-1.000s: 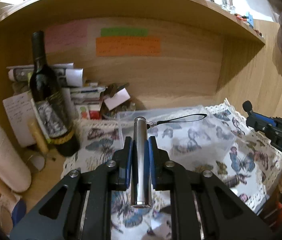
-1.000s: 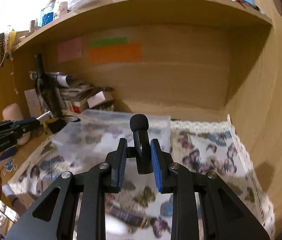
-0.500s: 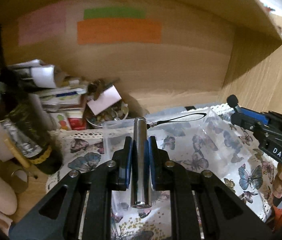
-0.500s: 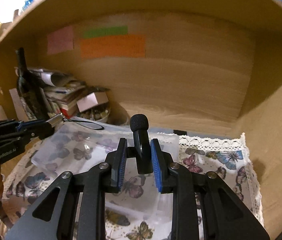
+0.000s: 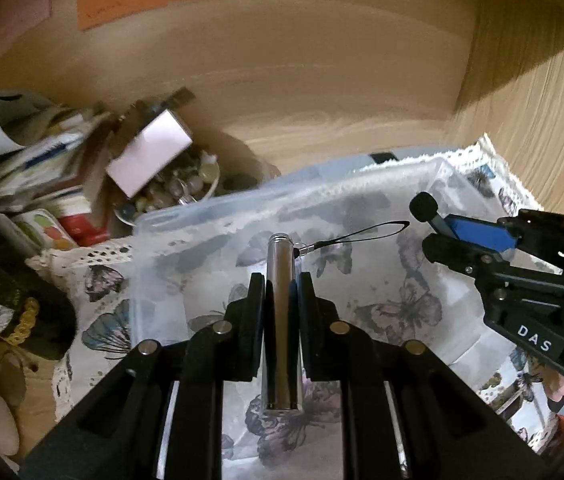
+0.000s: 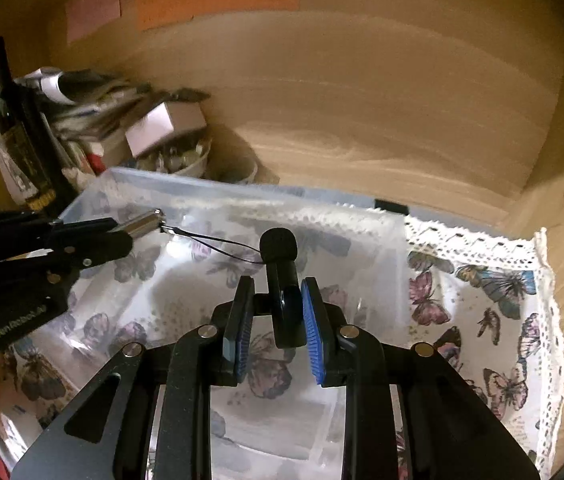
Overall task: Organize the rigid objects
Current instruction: 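Carry both held items into the clear box and open both tools, then move both tools back out of the box toward the loose items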
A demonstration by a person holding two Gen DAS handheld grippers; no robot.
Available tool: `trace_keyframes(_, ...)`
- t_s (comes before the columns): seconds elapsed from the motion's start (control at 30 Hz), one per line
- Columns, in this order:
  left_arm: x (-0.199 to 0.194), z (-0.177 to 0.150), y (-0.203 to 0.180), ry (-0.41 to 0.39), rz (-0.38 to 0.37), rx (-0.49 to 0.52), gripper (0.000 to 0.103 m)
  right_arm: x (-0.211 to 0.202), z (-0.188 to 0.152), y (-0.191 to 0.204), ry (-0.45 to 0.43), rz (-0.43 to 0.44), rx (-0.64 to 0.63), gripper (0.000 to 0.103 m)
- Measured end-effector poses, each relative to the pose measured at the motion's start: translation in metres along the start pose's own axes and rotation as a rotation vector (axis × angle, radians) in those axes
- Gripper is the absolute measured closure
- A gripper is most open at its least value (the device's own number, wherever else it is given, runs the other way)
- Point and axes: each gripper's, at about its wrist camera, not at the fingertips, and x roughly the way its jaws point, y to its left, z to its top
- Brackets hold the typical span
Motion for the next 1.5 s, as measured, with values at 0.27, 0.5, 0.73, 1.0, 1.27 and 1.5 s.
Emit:
trace_keyframes(0.27,0.009,-0.001,-0.006,0.028,-0.002,0.022,0.088,0.011,-0.004,0.01,0.043,-0.014,-0.04,0.081)
trace_keyframes(0.5,0.001,-0.001,-0.006,0.014,-0.001,0.021,0.088,0.006,-0.005,0.014,0.041,-0.016,-0.051,0.08)
trace_keyframes(0.73,-0.024,-0.001,-0.001,-0.039,0.0,0.008,0.072,-0.021,-0.004,0.015,-0.029,-0.023,-0.044,0.063)
trace_keyframes(1.0,-0.078,-0.012,0.003,-0.167,0.032,-0.005,0.034,-0.074,-0.011,0.019,-0.144,-0.028,-0.047,0.052)
trace_keyframes(1.27,-0.122,-0.039,0.005,-0.244,0.076,-0.008,0.007,-0.117,-0.036,0.026,-0.215,-0.025,-0.053,0.04)
trace_keyframes(1.5,-0.128,-0.075,0.008,-0.19,0.085,-0.015,0.005,-0.121,-0.066,0.031,-0.171,-0.016,-0.068,0.039)
